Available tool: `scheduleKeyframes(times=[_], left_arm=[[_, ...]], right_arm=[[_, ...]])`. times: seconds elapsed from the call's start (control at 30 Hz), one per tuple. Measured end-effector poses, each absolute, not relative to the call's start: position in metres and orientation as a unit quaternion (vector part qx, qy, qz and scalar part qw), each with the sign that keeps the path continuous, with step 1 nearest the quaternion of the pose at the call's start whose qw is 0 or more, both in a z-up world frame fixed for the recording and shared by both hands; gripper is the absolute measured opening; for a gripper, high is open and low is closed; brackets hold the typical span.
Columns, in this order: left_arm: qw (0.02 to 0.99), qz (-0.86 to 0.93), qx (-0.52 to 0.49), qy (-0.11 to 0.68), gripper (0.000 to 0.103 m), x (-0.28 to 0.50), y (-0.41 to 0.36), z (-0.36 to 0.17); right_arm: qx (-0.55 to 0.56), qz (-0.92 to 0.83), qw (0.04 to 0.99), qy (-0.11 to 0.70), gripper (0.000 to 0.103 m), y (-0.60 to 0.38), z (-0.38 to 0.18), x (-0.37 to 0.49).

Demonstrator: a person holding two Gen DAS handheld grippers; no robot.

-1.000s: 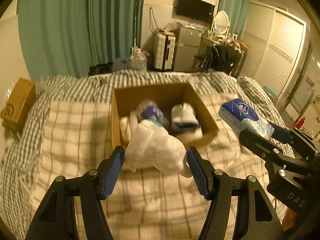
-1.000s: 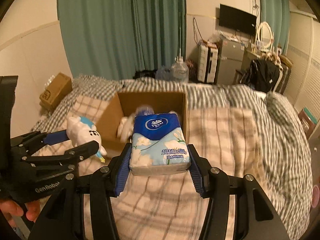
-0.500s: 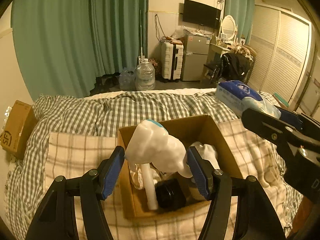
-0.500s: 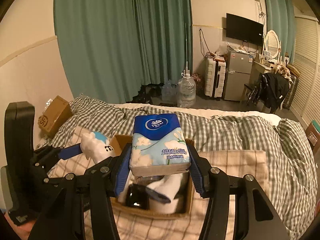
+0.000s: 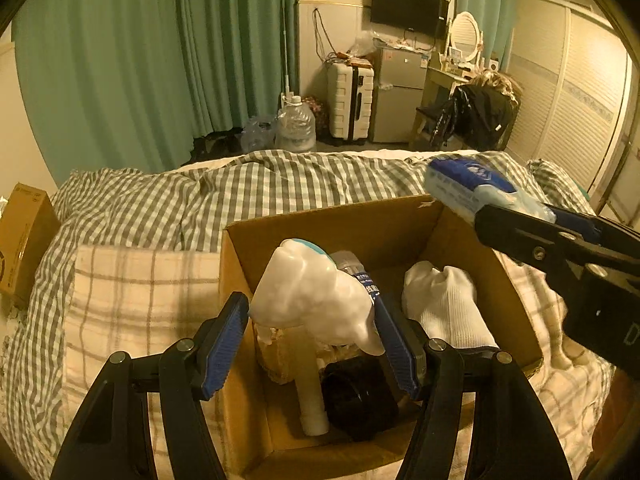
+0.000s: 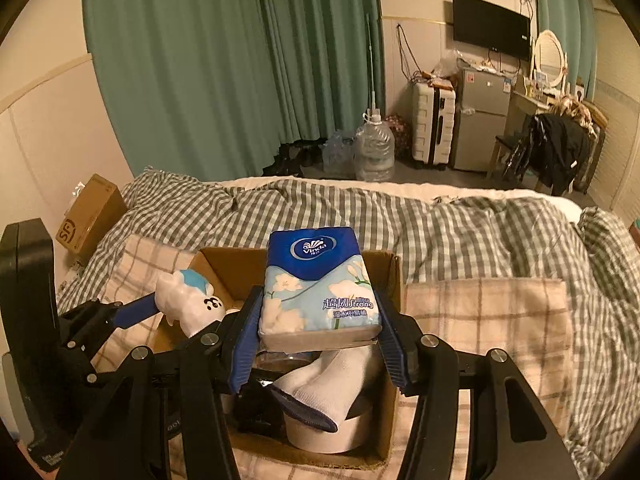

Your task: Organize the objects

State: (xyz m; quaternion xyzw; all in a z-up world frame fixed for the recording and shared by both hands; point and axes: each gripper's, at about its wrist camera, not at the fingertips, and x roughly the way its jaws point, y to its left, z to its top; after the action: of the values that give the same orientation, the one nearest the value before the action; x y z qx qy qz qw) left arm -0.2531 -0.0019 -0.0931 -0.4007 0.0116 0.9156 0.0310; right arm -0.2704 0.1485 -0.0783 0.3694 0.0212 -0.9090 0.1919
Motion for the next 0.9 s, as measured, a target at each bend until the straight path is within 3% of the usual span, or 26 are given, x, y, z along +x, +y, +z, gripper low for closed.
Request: scheduleKeyframes(times=[0.17, 0.2, 0.3, 0.6, 0.8, 0.9], left_arm=[[0.034, 0.915, -0.403, 0.004, 0.069, -0.256, -0.001, -0.094], [0.031, 0.914, -0.404, 0.003, 0.075, -0.256, -0.001, -0.094], [0.018, 0.919, -0.393, 0.001, 0.098, -0.252, -0.002, -0.088], [0.012, 0.936, -0.352, 0.003, 0.103, -0.223, -0.003, -0.035], [0.006, 0.960, -0.281, -0.009, 0.103, -0.186, -0.009, 0.031], [-0.002, 0.969, -0.247, -0.007, 0.103, -0.165, -0.008, 0.057]], right_arm=[[0.373, -0.906, 0.198, 0.012, 0.054, 0.148, -0.084, -0.276], [0.373, -0.906, 0.200, 0.009, 0.057, 0.148, -0.084, -0.277], [0.360, -0.914, 0.189, 0.005, 0.090, 0.152, -0.078, -0.274], [0.320, -0.934, 0.155, 0.006, 0.092, 0.173, -0.025, -0.247], [0.259, -0.956, 0.138, 0.008, 0.103, 0.192, 0.031, -0.205], [0.227, -0.965, 0.130, 0.005, 0.103, 0.200, 0.054, -0.182]])
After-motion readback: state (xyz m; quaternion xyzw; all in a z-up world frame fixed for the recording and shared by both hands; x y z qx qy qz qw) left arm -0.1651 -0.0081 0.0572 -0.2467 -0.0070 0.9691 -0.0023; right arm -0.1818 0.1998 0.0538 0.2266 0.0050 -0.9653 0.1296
